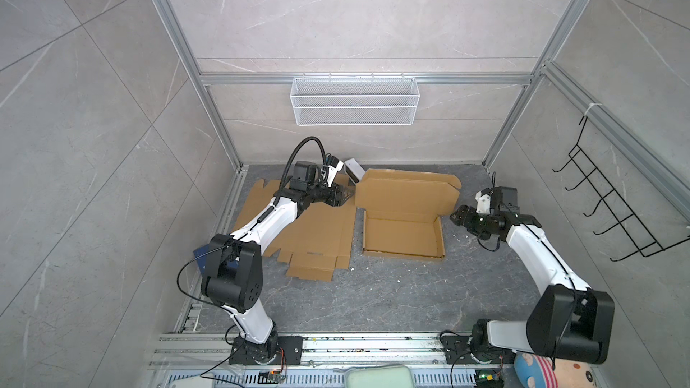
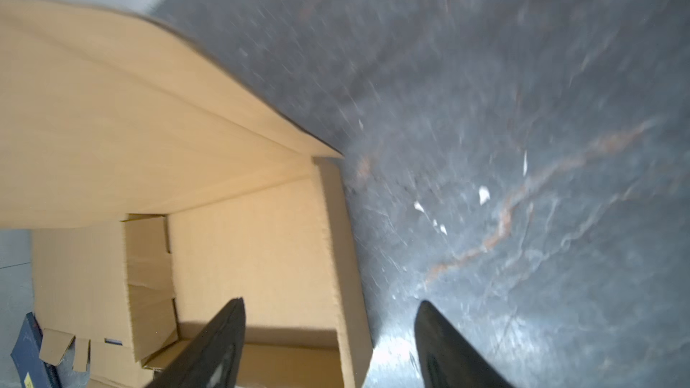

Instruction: Fold the paper box

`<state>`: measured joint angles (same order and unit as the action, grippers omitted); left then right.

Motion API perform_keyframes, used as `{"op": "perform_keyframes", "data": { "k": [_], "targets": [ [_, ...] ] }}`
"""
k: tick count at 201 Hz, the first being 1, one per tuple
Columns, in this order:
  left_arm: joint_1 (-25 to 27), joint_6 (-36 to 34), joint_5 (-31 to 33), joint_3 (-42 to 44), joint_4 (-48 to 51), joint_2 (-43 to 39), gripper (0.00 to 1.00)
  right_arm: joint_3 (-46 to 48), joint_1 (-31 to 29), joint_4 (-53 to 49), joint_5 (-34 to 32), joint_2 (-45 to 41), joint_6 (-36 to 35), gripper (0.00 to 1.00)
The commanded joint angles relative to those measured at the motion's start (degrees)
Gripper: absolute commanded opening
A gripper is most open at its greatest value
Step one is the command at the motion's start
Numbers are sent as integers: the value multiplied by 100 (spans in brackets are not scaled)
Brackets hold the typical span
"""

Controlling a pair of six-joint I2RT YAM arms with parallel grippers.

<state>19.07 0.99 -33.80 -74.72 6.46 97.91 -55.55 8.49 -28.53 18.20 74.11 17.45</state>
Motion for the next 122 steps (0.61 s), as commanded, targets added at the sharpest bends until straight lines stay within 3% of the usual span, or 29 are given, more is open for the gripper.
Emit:
{"op": "perform_keyframes", "data": {
  "k": [1, 29, 72, 122],
  "targets": [
    [-4, -221, -470, -34, -769, 109, 61, 255, -14, 867, 255, -383, -717, 73],
    [15, -166, -562, -9, -1306, 407, 60, -138, -19, 1010, 254, 111, -1176, 73],
    [123, -286, -555, -107, -1383, 687, 59, -53, -13, 2016, 736, 419, -1671, 72],
    [158, -262, -461, -158, -1491, 946, 55, -223, -13, 2373, 960, 897, -2078, 72]
  ]
}}
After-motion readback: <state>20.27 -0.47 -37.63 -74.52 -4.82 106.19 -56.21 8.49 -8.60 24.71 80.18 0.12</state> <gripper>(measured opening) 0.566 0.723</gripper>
